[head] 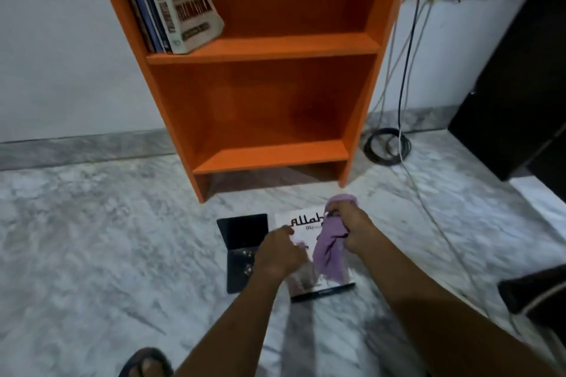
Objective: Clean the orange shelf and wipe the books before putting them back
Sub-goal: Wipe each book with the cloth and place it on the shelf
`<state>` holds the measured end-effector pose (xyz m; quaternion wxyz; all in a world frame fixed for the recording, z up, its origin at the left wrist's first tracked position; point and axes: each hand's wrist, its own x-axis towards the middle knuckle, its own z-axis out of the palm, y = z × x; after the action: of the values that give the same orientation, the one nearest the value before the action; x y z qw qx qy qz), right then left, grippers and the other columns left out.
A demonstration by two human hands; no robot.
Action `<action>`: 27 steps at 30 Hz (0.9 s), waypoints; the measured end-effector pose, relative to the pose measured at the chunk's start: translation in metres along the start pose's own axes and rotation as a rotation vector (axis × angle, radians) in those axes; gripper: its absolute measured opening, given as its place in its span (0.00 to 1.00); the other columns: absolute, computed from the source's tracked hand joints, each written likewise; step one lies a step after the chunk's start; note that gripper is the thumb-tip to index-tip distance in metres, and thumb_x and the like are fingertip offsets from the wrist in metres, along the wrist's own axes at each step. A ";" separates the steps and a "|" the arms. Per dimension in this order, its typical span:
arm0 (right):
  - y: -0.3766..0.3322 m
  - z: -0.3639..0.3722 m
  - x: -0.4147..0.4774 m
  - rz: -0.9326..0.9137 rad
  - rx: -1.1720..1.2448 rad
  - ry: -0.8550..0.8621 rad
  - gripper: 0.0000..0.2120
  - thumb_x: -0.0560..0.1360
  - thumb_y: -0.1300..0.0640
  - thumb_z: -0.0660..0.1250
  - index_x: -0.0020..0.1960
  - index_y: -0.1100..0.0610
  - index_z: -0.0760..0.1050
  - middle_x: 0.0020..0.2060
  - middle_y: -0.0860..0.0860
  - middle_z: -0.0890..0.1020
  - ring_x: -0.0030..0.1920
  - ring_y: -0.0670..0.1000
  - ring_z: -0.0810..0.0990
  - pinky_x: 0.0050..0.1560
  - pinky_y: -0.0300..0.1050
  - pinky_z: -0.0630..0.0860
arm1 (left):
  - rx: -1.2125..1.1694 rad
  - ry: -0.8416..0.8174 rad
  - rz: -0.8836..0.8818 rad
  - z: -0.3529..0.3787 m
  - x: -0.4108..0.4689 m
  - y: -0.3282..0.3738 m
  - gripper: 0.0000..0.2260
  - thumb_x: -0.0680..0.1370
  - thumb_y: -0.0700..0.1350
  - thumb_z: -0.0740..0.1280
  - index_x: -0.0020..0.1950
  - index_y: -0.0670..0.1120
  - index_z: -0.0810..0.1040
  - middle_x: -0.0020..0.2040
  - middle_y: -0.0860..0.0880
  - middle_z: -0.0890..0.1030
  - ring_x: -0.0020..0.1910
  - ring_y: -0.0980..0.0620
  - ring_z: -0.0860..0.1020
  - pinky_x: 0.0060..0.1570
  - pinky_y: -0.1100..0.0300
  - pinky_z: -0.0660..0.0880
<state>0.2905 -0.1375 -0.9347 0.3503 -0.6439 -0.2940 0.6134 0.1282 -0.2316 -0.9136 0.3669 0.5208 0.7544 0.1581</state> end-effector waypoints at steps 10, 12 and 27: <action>0.126 -0.031 -0.014 -0.352 -1.001 -0.004 0.30 0.71 0.45 0.58 0.73 0.52 0.70 0.64 0.59 0.77 0.63 0.64 0.76 0.62 0.56 0.74 | -0.292 -0.114 -0.312 0.087 0.013 -0.066 0.15 0.72 0.46 0.77 0.52 0.37 0.84 0.51 0.41 0.85 0.51 0.42 0.83 0.47 0.53 0.79; 0.148 -0.034 -0.014 -0.499 -1.256 0.038 0.32 0.74 0.42 0.54 0.75 0.52 0.70 0.67 0.60 0.76 0.66 0.68 0.75 0.65 0.64 0.72 | -0.425 -0.162 -0.349 0.087 0.018 -0.070 0.15 0.71 0.42 0.78 0.53 0.35 0.84 0.51 0.40 0.85 0.48 0.44 0.83 0.45 0.54 0.78; 0.099 0.003 -0.056 -0.797 -0.774 -0.141 0.20 0.83 0.43 0.55 0.73 0.29 0.63 0.79 0.46 0.59 0.79 0.51 0.56 0.77 0.55 0.57 | -0.847 -0.417 -0.053 0.031 -0.030 -0.019 0.32 0.78 0.26 0.58 0.70 0.59 0.69 0.60 0.44 0.84 0.53 0.41 0.85 0.47 0.46 0.83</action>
<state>0.2786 -0.2402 -0.9829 0.2726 -0.5222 -0.7410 0.3224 0.1433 -0.2709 -0.9348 0.6945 0.3267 0.5468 0.3345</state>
